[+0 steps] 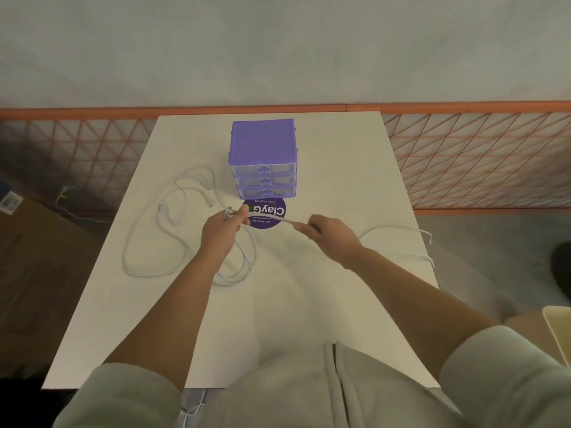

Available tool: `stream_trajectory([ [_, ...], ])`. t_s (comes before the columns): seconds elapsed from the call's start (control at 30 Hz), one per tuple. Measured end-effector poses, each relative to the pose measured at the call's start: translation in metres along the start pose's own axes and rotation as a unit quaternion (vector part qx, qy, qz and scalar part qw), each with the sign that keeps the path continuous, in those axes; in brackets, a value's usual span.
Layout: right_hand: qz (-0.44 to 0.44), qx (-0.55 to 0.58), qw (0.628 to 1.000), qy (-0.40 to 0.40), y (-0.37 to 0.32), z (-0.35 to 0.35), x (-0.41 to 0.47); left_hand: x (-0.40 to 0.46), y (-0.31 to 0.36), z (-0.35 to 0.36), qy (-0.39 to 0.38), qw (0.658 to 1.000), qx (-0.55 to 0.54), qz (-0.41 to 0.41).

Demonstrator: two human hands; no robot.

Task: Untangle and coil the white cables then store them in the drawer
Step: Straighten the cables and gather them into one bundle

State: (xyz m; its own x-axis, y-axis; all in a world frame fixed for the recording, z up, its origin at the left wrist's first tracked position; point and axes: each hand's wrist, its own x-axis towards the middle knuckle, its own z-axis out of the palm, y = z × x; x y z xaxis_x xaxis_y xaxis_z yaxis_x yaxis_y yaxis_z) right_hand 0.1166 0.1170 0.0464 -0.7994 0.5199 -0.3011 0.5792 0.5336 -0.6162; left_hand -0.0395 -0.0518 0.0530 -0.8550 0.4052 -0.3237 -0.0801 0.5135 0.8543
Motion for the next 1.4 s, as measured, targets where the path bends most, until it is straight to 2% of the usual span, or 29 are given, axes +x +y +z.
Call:
stream_trajectory([
  [0.2,0.078,-0.155,0.983,0.063,0.053,-0.027,-0.016,0.006,-0.013,0.004,0.018,0.999,0.019,-0.042],
  [0.43,0.127,-0.218,0.960,0.118,0.077,-0.049,-0.024,0.006,-0.014,0.001,0.039,0.998,0.038,-0.039],
  [0.5,0.150,-0.214,0.960,0.105,0.076,-0.046,-0.019,0.004,-0.013,0.001,0.038,0.998,0.047,-0.030],
  [0.6,0.178,-0.185,0.965,0.042,0.071,-0.034,-0.008,0.004,-0.012,-0.004,0.024,0.997,0.068,-0.014],
  [0.77,0.132,-0.049,0.988,-0.060,0.031,-0.008,0.004,0.004,-0.010,-0.013,-0.008,0.998,0.063,0.006],
  [0.83,0.094,-0.044,0.991,-0.085,0.010,0.003,0.007,0.003,-0.007,-0.014,-0.023,0.999,0.046,0.014],
  [0.97,0.057,-0.174,0.982,-0.052,-0.019,0.018,0.017,0.002,0.000,-0.021,-0.053,0.998,0.033,0.031],
  [1.07,0.053,-0.193,0.980,0.000,-0.036,0.021,0.021,0.004,0.000,-0.024,-0.070,0.996,0.042,0.043],
  [1.17,-0.081,-0.148,0.984,0.057,-0.047,0.024,0.023,0.005,0.002,-0.022,-0.084,0.992,0.079,0.056],
  [1.23,-0.150,-0.140,0.977,0.051,-0.055,0.028,0.024,0.007,0.004,-0.021,-0.095,0.989,0.093,0.066],
  [1.27,-0.148,-0.134,0.979,0.033,-0.060,0.029,0.024,0.008,0.005,-0.020,-0.097,0.988,0.097,0.069],
  [1.33,-0.091,-0.104,0.990,-0.018,-0.064,0.032,0.022,0.010,0.006,-0.021,-0.097,0.988,0.097,0.070],
  [1.4,-0.033,-0.078,0.996,-0.017,-0.059,0.032,0.019,0.012,0.006,-0.024,-0.096,0.990,0.083,0.059],
])
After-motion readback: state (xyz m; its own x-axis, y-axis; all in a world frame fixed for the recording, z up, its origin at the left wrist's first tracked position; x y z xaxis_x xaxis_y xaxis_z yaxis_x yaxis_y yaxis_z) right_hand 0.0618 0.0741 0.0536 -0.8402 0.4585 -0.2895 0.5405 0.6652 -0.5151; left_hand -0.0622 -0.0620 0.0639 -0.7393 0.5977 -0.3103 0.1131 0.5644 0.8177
